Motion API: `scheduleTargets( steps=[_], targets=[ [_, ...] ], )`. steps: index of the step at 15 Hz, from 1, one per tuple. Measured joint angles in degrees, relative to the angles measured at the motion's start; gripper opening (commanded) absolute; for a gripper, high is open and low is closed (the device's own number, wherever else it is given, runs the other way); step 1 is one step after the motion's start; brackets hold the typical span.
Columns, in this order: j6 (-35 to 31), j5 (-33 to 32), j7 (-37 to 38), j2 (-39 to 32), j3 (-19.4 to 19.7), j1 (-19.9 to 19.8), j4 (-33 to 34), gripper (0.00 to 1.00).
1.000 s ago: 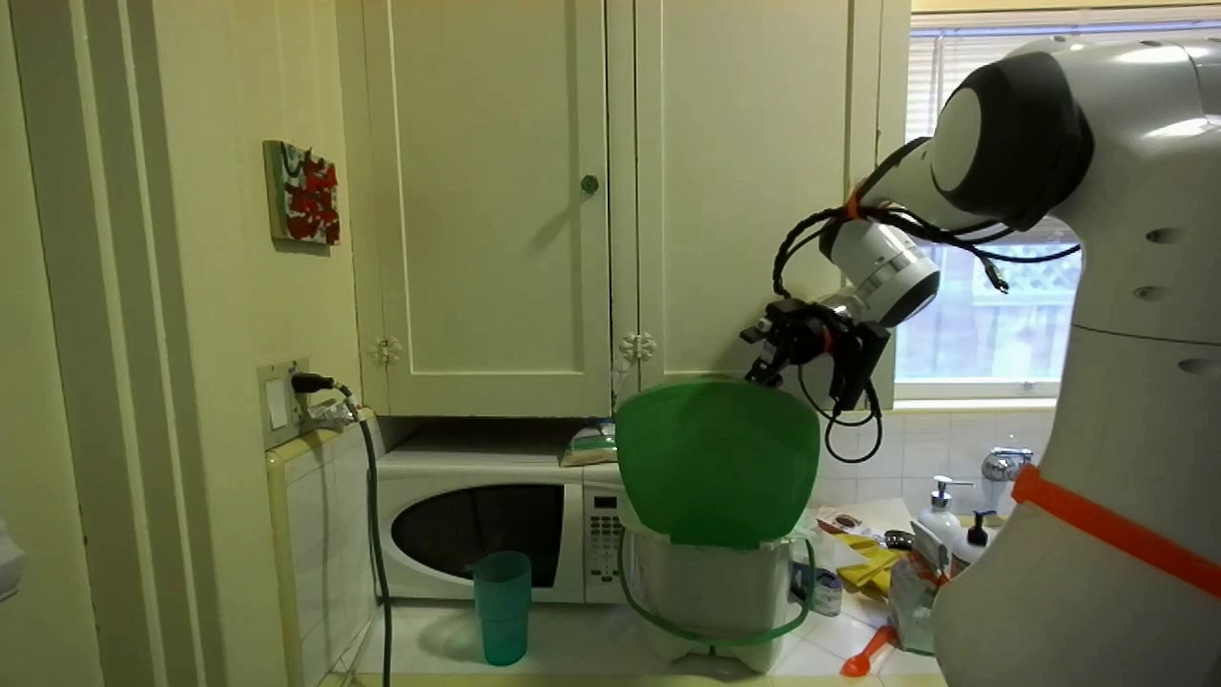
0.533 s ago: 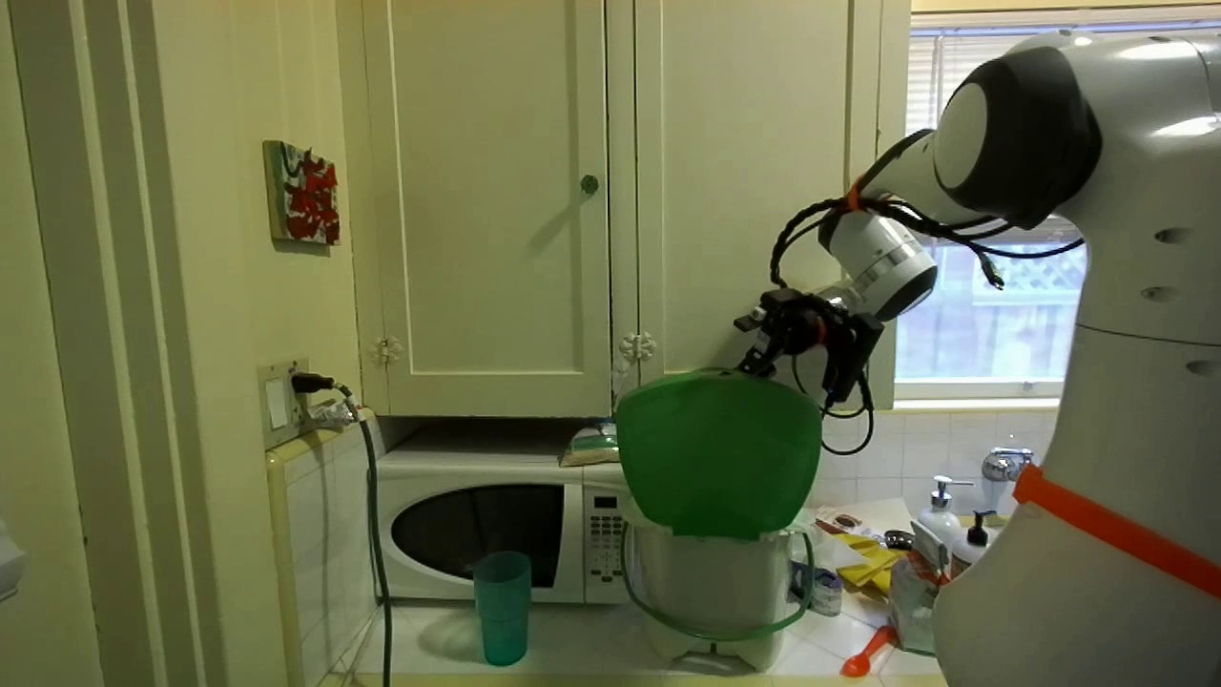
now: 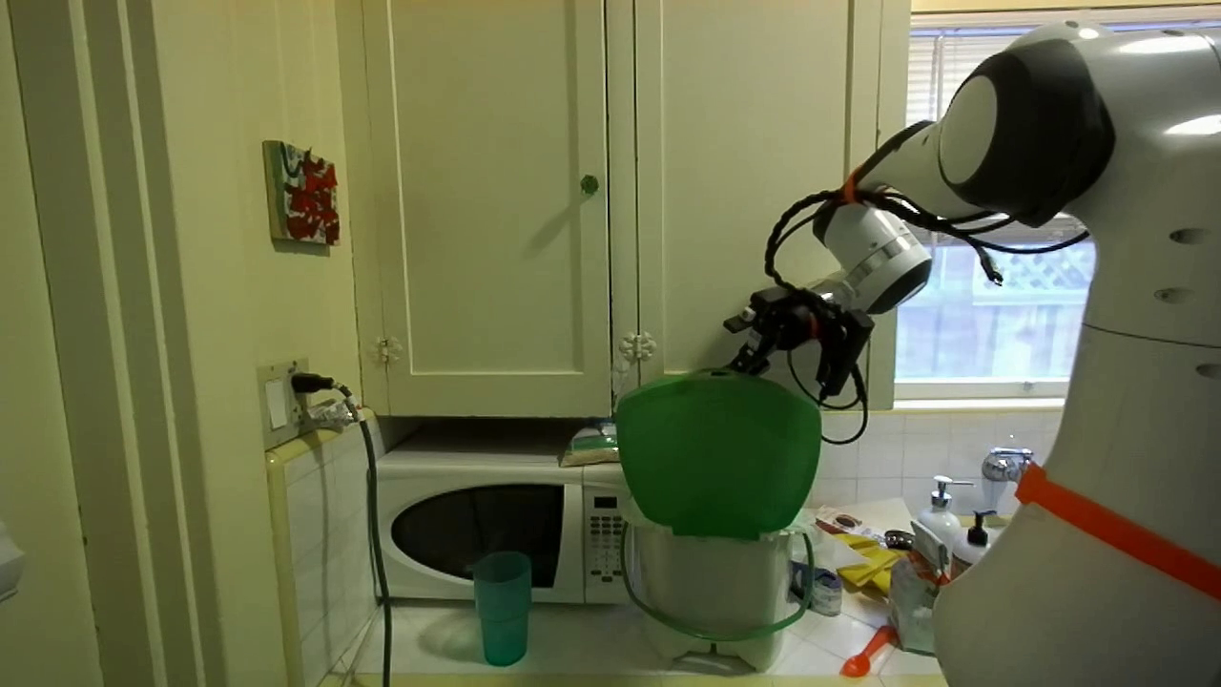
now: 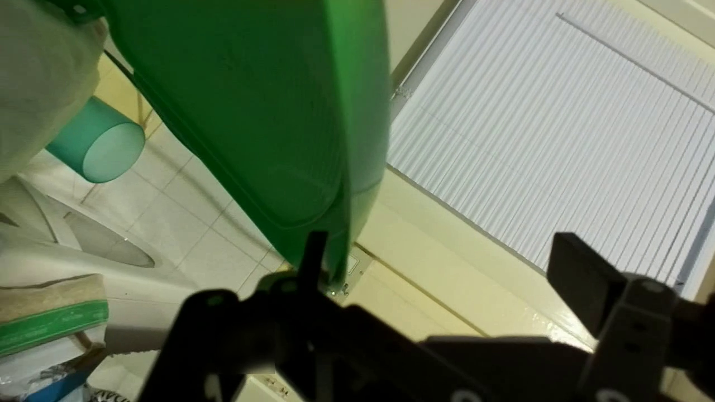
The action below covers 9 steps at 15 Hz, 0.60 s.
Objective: Open the trash can
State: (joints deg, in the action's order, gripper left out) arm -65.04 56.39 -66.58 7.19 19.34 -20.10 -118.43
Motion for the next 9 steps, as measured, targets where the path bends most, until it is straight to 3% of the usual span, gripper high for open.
scheduleTargets(
  steps=[9],
  targets=[
    [-10.2,-2.8,0.0,3.0,-1.9,1.2,-0.5,1.00]
  ],
)
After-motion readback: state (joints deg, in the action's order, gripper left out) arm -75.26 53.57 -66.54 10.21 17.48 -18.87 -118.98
